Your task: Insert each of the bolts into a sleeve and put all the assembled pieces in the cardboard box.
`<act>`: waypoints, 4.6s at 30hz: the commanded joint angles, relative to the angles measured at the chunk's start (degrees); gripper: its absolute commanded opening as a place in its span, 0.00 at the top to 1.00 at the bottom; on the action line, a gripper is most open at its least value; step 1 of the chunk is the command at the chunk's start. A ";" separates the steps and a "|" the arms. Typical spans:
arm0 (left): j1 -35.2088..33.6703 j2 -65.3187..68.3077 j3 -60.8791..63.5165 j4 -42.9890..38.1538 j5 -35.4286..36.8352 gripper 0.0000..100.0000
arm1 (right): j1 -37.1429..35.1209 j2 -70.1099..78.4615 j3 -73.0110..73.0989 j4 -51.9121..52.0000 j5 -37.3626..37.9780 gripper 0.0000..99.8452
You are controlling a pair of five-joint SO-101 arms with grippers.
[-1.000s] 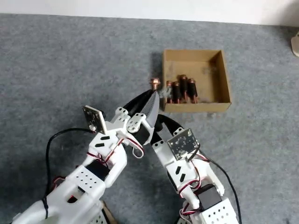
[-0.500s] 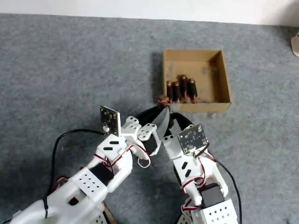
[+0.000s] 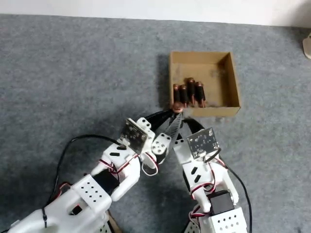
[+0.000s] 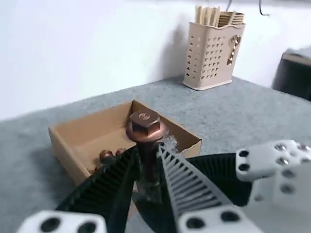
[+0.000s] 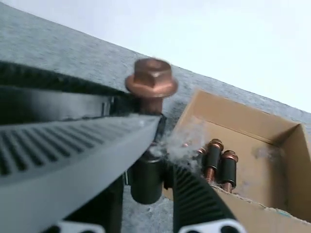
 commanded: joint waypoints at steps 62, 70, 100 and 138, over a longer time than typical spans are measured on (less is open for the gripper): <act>-25.01 -0.13 -15.52 50.99 0.97 0.86 | 17.01 59.91 -47.25 -2.15 2.90 1.00; -32.75 -0.13 -15.43 61.36 0.79 0.86 | 17.10 78.73 -60.79 -2.15 2.90 1.00; -33.71 -0.13 0.04 51.78 0.79 0.86 | 18.77 93.14 -70.11 17.01 0.00 0.99; -35.82 -0.22 2.07 54.51 1.14 0.99 | 20.26 -0.22 2.77 23.43 -1.93 0.99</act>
